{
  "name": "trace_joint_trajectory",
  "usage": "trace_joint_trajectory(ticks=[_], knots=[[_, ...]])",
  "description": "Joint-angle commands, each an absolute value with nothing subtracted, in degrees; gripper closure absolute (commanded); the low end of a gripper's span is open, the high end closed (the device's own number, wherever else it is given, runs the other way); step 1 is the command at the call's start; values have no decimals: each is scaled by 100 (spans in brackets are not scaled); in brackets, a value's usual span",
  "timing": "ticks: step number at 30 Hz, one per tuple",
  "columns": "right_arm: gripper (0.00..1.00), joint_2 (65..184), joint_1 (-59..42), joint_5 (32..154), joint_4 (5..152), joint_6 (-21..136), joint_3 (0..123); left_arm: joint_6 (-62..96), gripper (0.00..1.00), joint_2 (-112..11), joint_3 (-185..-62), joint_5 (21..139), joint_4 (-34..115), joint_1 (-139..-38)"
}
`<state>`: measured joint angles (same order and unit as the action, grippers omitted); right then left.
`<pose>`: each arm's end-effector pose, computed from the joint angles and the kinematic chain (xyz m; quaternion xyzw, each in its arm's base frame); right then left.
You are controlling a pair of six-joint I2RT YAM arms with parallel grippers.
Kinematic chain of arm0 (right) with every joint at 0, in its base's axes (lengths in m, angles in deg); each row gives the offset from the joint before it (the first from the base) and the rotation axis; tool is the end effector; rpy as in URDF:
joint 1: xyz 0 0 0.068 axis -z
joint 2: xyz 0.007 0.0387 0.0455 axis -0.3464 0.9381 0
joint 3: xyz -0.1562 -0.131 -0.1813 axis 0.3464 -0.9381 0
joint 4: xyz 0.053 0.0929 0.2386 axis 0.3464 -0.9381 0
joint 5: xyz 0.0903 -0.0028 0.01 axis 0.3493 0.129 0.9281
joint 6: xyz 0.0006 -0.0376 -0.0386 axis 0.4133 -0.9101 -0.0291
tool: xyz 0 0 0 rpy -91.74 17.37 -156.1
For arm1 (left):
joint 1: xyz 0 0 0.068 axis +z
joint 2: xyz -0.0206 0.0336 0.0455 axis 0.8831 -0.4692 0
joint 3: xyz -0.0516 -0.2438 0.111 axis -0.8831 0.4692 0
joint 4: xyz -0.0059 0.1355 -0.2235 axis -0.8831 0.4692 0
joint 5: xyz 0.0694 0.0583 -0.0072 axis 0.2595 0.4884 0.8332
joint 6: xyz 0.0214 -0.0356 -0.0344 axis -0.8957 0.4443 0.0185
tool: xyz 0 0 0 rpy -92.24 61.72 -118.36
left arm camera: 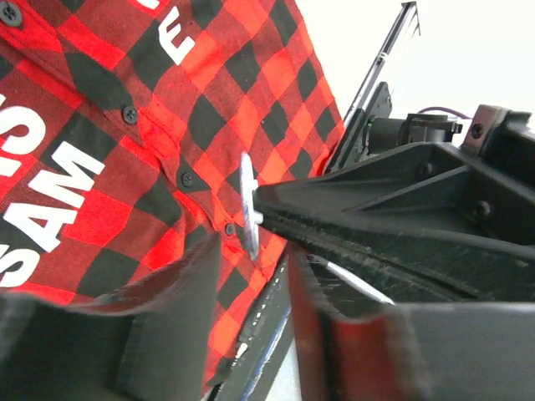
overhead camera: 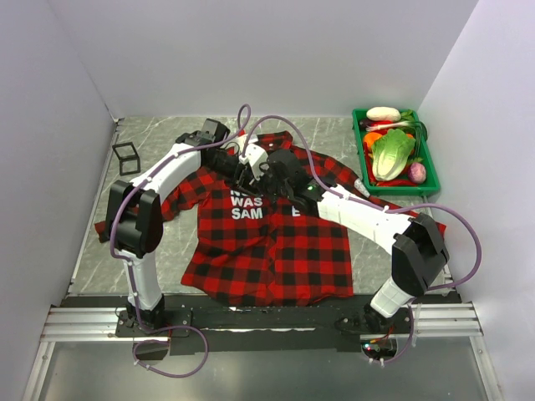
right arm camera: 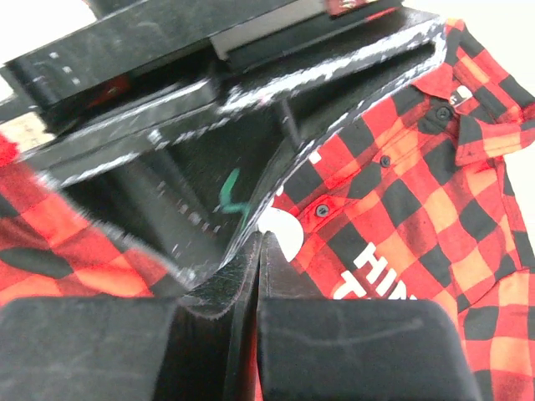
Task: Pin the brooch onto the clothing
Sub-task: Adjust the brooch.
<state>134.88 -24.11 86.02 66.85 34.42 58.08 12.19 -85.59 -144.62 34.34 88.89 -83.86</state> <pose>0.2650 0.2597 0.2944 -0.4438 0.7527 0.1212 0.4709 0.3667 -0.1779 0.2610 0.2159 0.8473 -0.4770 0.0894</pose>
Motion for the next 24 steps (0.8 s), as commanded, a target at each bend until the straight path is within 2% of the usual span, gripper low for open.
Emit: trace_joint_trajectory(ticks=[1,4,5,8,12,16,24], knots=[[100,13478,-2482,8702,7089,3500,5834,1268,49,-8114,-14385,3244,8547,-8469],[100,13469,-2482,8606,7097,3597,5842,1286,40,-8052,-14358,3323,8477,-8461],[100,13478,-2482,8605,7097,3649,5860,1277,28,-8043,-14358,3376,8468,-8461],[100,13478,-2482,8561,7071,3746,5877,1250,21,-7886,-14279,3569,8328,-8443],[100,13469,-2465,8440,6992,3887,5904,1145,20,-7587,-14069,4043,8056,-8443],[100,13417,-2465,8368,6992,4054,5921,1136,27,-7166,-13770,4386,7626,-8452],[100,13171,-2359,8465,6992,4370,5904,1373,27,-6980,-13515,4817,7185,-8434]])
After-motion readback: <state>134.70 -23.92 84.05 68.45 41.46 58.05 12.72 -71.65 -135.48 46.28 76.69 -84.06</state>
